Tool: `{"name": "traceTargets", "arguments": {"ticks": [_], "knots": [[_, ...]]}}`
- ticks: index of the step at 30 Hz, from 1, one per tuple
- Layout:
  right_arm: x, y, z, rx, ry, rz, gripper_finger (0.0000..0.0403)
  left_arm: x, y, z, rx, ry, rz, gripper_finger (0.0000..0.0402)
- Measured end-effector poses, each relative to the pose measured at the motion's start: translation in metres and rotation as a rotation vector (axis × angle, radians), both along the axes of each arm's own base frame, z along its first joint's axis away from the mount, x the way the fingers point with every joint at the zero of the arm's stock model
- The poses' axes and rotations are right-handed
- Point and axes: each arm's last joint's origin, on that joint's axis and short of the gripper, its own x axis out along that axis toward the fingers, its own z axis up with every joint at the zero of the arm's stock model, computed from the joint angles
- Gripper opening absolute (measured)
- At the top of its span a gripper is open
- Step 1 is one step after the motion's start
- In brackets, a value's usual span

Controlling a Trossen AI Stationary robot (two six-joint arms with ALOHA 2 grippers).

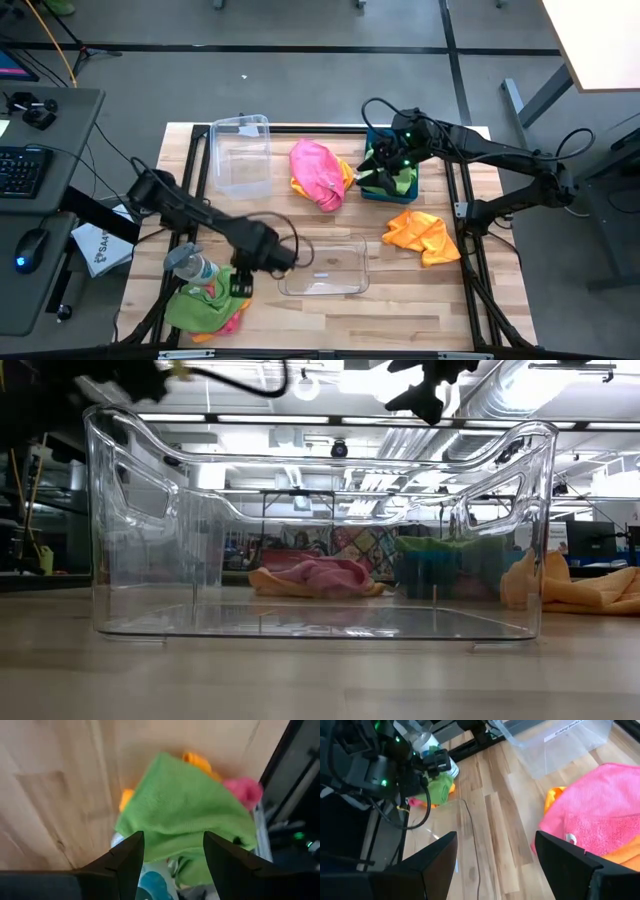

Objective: Sort microfiber towel by color & place in baskets
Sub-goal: Put the green microfiber towel into the blue bin

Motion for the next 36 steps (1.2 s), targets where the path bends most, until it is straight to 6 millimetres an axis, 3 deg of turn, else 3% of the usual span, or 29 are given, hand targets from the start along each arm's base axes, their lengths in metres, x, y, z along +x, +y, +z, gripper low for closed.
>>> {"name": "traceTargets", "arguments": {"ticks": [5, 17, 20, 24, 28, 36], "knots": [[-0.001, 0.001, -0.002, -0.004, 0.018, 0.023, 0.0264, -0.015, -0.013, -0.024, 0.021, 0.037, -0.009, 0.0193], [-0.002, 0.001, -0.003, -0.012, 0.028, 0.031, 0.0264, -0.032, -0.015, -0.056, 0.006, 0.109, 0.013, 0.0186], [-0.002, 0.001, -0.003, -0.012, 0.027, 0.031, 0.0264, -0.032, -0.015, -0.058, -0.001, 0.092, 0.004, 0.0147], [-0.002, 0.001, -0.003, -0.012, 0.027, 0.031, 0.0264, -0.030, -0.015, -0.054, -0.020, 0.056, 0.000, 0.0030], [-0.002, 0.001, -0.003, -0.012, 0.027, 0.031, 0.0264, -0.030, -0.007, -0.018, -0.028, -0.022, 0.022, 0.0006], [0.000, 0.001, -0.001, -0.022, -0.007, 0.058, 0.0264, -0.044, 0.041, 0.122, -0.112, -0.394, 0.225, 0.0001]]}}
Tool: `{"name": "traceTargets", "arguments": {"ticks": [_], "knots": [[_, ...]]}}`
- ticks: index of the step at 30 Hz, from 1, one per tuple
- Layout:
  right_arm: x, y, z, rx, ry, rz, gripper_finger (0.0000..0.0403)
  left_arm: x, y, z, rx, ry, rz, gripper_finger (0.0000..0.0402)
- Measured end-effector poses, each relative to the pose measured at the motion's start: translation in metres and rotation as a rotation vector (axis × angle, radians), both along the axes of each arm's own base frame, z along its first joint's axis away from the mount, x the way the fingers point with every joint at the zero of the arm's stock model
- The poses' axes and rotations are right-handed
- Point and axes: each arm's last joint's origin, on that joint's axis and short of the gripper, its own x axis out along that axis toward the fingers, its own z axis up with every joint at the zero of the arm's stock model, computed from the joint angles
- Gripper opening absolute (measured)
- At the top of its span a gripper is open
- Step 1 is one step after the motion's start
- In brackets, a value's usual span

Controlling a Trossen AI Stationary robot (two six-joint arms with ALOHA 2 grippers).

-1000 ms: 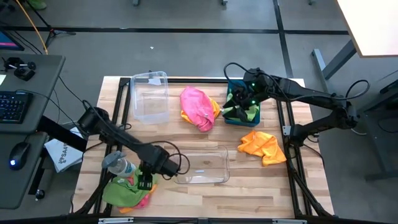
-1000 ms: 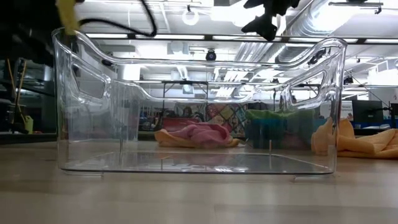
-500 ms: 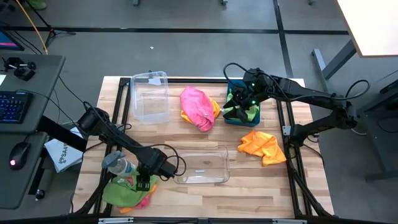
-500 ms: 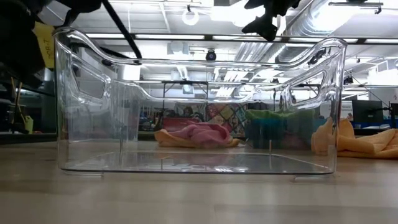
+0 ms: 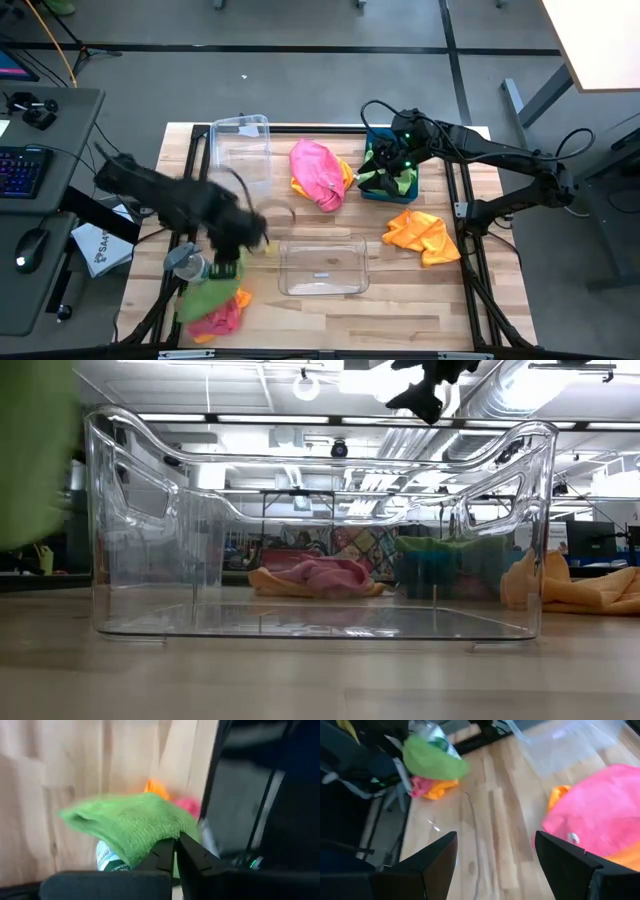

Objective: Sort microfiber towel by color & place in baskets
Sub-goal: Put the green microfiber towel into the blue bin

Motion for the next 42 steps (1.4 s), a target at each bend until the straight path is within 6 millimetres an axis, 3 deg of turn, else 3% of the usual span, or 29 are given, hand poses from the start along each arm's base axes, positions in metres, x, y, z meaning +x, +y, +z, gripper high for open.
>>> {"name": "traceTargets", "arguments": {"ticks": [4, 8, 12, 16, 22, 28, 36, 42], "knots": [[0.000, 0.001, 0.011, 0.011, -0.058, 0.038, 0.0264, -0.009, 0.031, 0.067, 0.060, -0.287, 0.174, 0.0001], [-0.005, 0.003, 0.044, -0.021, -0.179, 0.053, 0.0264, -0.007, 0.066, 0.117, 0.222, -0.579, 0.272, 0.0000], [-0.012, 0.005, 0.082, -0.070, -0.303, 0.051, 0.0264, 0.009, 0.104, 0.144, 0.469, -0.789, 0.278, 0.0000], [-0.023, 0.008, 0.119, -0.132, -0.407, 0.006, 0.0264, 0.041, 0.142, 0.150, 0.672, -0.934, 0.232, 0.0000], [-0.048, 0.012, 0.160, -0.259, -0.462, -0.115, 0.0263, 0.109, 0.193, 0.128, 0.762, -1.106, 0.147, 0.0000], [-0.067, 0.014, 0.182, -0.364, -0.482, -0.197, 0.0263, 0.178, 0.234, 0.090, 0.766, -1.282, 0.205, 0.0000], [-0.072, 0.016, 0.177, -0.402, -0.391, -0.167, 0.0263, 0.257, 0.261, 0.018, 0.753, -1.537, 0.312, 0.0000], [-0.076, 0.014, 0.163, -0.417, -0.221, -0.227, 0.0264, 0.287, 0.268, -0.051, 0.687, -1.385, 0.351, 0.0000]]}}
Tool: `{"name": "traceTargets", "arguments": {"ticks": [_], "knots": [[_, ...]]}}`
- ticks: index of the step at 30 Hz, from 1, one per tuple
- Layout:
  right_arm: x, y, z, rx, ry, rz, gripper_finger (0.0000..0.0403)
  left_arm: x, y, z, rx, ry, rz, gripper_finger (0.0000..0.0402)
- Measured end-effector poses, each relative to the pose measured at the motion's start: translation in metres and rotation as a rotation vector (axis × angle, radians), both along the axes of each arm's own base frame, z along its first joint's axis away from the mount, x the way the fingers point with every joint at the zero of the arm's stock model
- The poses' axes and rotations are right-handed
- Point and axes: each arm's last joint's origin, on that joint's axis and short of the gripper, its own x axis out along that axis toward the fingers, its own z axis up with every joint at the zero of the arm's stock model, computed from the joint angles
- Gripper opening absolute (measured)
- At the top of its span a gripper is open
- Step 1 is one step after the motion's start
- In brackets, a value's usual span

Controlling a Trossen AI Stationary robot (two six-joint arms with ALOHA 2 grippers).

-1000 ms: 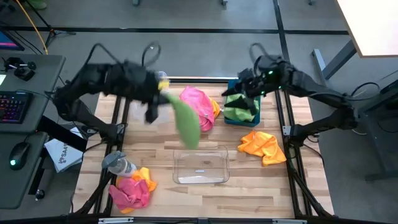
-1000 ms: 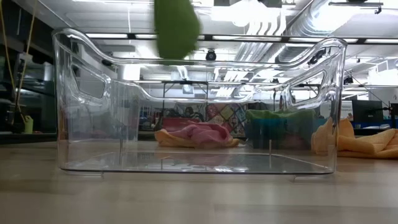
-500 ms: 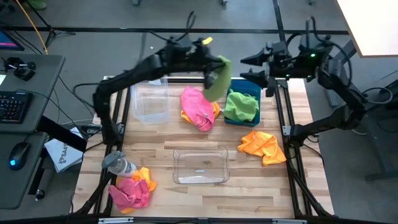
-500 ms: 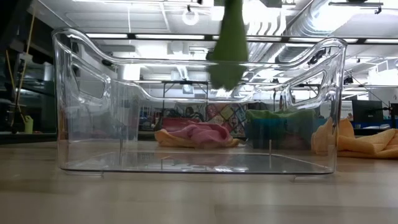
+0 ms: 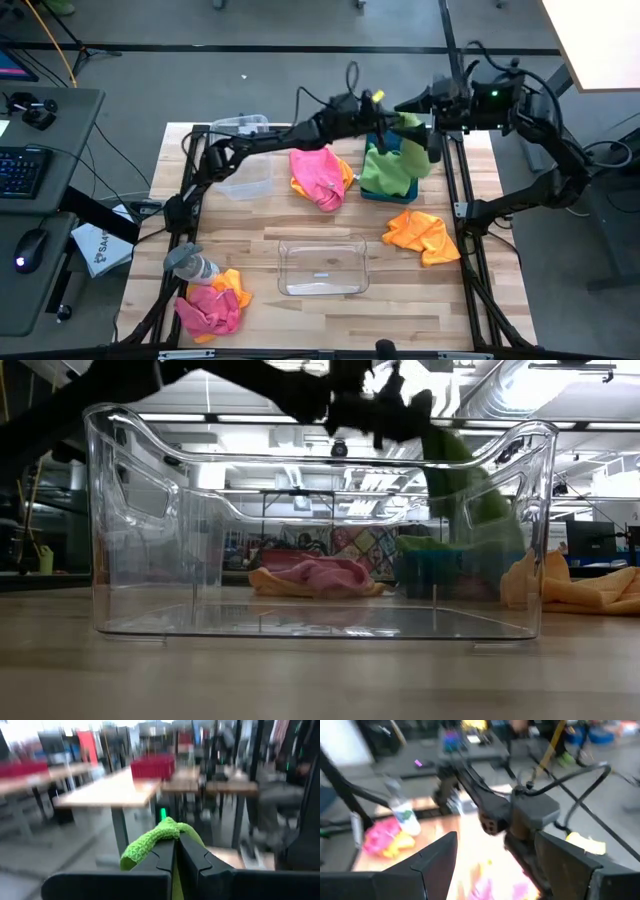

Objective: Sort microfiber towel by color & place in baskets
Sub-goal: Put the green microfiber towel into the blue bin

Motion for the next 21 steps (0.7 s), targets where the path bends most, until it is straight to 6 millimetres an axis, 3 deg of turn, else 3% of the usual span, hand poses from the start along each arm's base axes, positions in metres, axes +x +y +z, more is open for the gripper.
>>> {"name": "traceTargets", "arguments": {"ticks": [3, 6, 9, 12, 17, 19, 21], "knots": [[-0.006, 0.000, -0.009, 0.004, 0.106, -0.066, 0.0263, 0.001, -0.002, -0.020, -0.091, 0.135, 0.001, 0.0000], [-0.011, -0.001, -0.015, 0.000, 0.184, -0.124, 0.0264, -0.009, -0.006, -0.021, -0.158, 0.290, 0.010, 0.0000], [-0.015, -0.001, -0.017, -0.018, 0.216, -0.174, 0.0263, -0.026, -0.011, -0.002, -0.118, 0.399, 0.030, 0.0000], [-0.019, -0.001, -0.015, -0.046, 0.211, -0.224, 0.0263, -0.046, -0.017, 0.030, -0.028, 0.427, 0.044, 0.0000], [-0.027, -0.001, -0.011, -0.080, 0.190, -0.301, 0.0263, -0.070, -0.020, 0.077, 0.049, 0.326, 0.083, 0.0000], [-0.029, -0.001, -0.009, -0.078, 0.174, -0.324, 0.0263, -0.071, -0.018, 0.083, 0.058, 0.285, 0.078, 0.0000], [-0.031, -0.001, -0.008, -0.073, 0.159, -0.333, 0.0263, -0.064, -0.014, 0.076, 0.063, 0.277, 0.067, 0.0000]]}}
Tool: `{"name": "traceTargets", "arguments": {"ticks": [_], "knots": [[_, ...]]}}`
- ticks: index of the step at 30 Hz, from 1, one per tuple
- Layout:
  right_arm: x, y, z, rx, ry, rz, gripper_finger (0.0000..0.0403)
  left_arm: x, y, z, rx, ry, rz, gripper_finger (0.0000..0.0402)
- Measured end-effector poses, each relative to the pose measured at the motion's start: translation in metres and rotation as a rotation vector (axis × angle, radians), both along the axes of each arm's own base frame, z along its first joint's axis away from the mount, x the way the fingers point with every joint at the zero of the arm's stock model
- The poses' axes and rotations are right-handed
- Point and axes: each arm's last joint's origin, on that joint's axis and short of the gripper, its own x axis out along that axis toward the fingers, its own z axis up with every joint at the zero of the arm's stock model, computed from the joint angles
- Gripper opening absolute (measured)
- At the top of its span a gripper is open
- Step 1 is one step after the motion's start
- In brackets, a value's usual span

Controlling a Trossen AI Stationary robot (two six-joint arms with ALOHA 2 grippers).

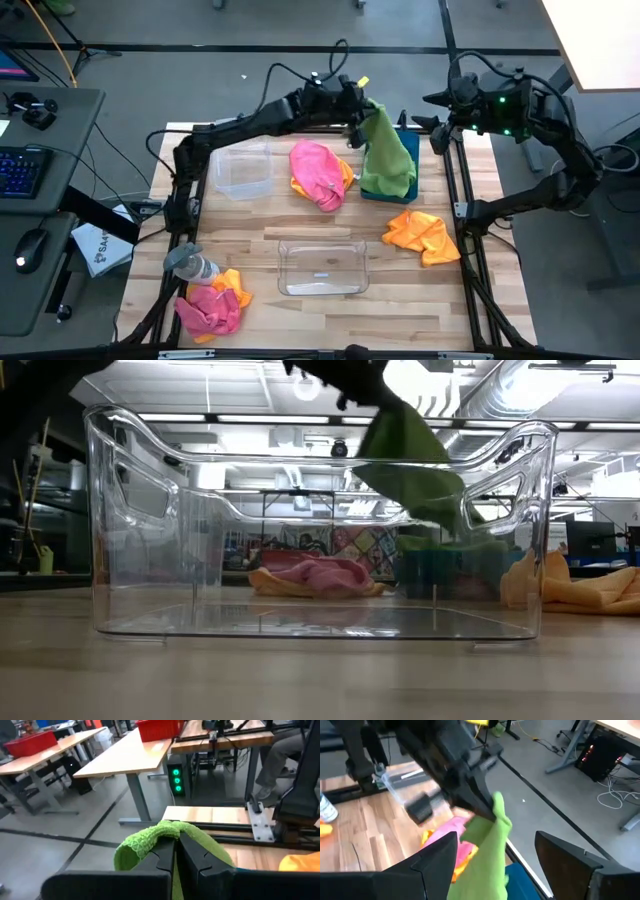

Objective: Sort microfiber towel by color & place in baskets
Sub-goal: Put the green microfiber towel into the blue bin

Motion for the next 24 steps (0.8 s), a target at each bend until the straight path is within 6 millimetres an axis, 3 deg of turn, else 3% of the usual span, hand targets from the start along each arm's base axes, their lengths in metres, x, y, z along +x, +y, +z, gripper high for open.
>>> {"name": "traceTargets", "arguments": {"ticks": [4, 10, 17, 20, 24], "knots": [[0.001, 0.000, 0.002, 0.009, -0.036, -0.011, 0.0263, 0.025, 0.006, -0.040, -0.050, 0.021, -0.014, 0.0000], [0.004, -0.001, 0.005, 0.017, -0.085, -0.022, 0.0263, 0.066, 0.000, -0.108, -0.119, 0.026, -0.043, 0.0000], [0.014, -0.005, -0.011, 0.070, -0.070, -0.048, 0.0263, 0.090, -0.012, -0.189, -0.228, 0.147, -0.061, 0.0000], [0.020, -0.007, -0.022, 0.094, -0.039, -0.057, 0.0263, 0.093, -0.019, -0.209, -0.272, 0.195, -0.073, 0.0001], [0.025, -0.008, -0.032, 0.106, -0.009, -0.061, 0.0263, 0.093, -0.023, -0.208, -0.250, 0.213, -0.091, 0.0007]]}}
